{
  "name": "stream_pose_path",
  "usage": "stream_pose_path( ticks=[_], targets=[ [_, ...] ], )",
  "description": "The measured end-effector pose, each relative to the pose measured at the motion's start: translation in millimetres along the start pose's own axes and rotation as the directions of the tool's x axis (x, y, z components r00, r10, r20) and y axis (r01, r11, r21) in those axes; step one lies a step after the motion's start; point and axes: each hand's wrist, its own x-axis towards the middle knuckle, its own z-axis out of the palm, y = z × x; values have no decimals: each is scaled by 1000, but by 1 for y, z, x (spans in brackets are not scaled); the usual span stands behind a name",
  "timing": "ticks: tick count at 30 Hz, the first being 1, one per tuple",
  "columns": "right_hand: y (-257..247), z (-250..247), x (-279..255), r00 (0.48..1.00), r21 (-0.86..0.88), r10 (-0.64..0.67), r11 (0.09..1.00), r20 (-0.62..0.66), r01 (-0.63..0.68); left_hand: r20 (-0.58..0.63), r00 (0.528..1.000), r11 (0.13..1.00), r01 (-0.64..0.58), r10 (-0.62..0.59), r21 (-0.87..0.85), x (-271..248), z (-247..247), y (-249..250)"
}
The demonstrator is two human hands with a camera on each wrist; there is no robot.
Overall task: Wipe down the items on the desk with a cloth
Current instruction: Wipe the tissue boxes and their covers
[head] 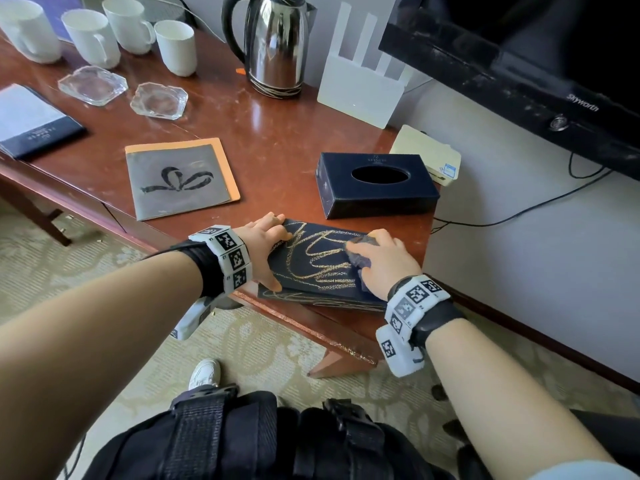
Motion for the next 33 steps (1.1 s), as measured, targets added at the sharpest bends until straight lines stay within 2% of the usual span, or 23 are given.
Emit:
stream_pose_path(
  ticks=[2, 3, 4, 6, 7, 9, 11, 14, 16, 18, 19, 20, 22, 23, 25, 27, 29, 31, 33],
  targets=[
    [7, -6, -2, 976, 4, -154, 988, 153, 155, -6, 1000, 1000, -1, 1, 13, 0, 0, 0],
    [13, -11, -1, 964, 1, -180, 983, 196, 183, -10, 1000, 1000, 2, -2, 17, 0, 0, 0],
    [21, -17, 4, 972, 11, -157, 988, 173, 157, -12, 1000, 1000, 6, -5, 18, 0, 0, 0],
    [34, -24, 16, 997, 154, 68, 986, -41, -61, -14, 1000, 1000, 7, -7, 20, 0, 0, 1],
    [35, -23, 20, 977, 215, 181, 965, -116, -154, -14, 1000, 1000, 9, -9, 22, 0, 0, 1],
    [20, -15, 23, 964, 145, 258, 959, -73, -245, -8, 1000, 1000, 15, -14, 23, 1, -1, 1],
    [1, -1, 17, 983, -7, 179, 984, -47, -180, -5, 1000, 1000, 20, -20, 21, 2, 0, 0],
    [-9, 8, -2, 994, -32, -106, 994, -34, 105, -18, 1000, 1000, 21, -21, 15, 5, 2, -2],
    [-3, 7, -12, 964, 2, -252, 968, 82, 253, -24, 1000, 1000, 21, -21, 12, 6, 4, -2],
    [6, -7, -15, 926, 23, -297, 954, 234, 300, -30, 999, 1000, 20, -19, 14, 6, 4, -2],
    [11, -15, -11, 926, 36, -283, 958, 248, 283, -33, 999, 1000, 20, -20, 17, 5, 3, -1],
    [15, -22, -5, 952, 57, -233, 972, 199, 226, -37, 999, 1000, 20, -20, 21, 5, 3, -1],
    [18, -30, 6, 1000, 144, -21, 989, -19, 23, -40, 999, 999, 20, -19, 26, 4, 2, 0],
    [15, -28, 11, 992, 187, 87, 980, -94, -68, -40, 999, 999, 21, -20, 28, 4, 2, 1],
    [-2, -16, 11, 980, 176, 169, 973, -102, -150, -43, 999, 999, 22, -21, 30, 4, 2, 1],
    [-19, 1, 1, 993, 85, 85, 993, -88, -78, -48, 999, 999, 21, -20, 27, 3, 2, 2],
    [-24, 13, -14, 993, 47, -91, 994, -73, 95, -55, 998, 1000, 21, -20, 17, 3, 2, 2],
    [-17, 18, -27, 970, 80, -239, 967, -35, 241, -56, 998, 1000, 21, -20, 13, 4, 3, 1],
    [-3, 14, -32, 962, 128, -274, 954, 14, 270, -58, 998, 1000, 16, -16, 9, 5, 4, 0]
  ],
)
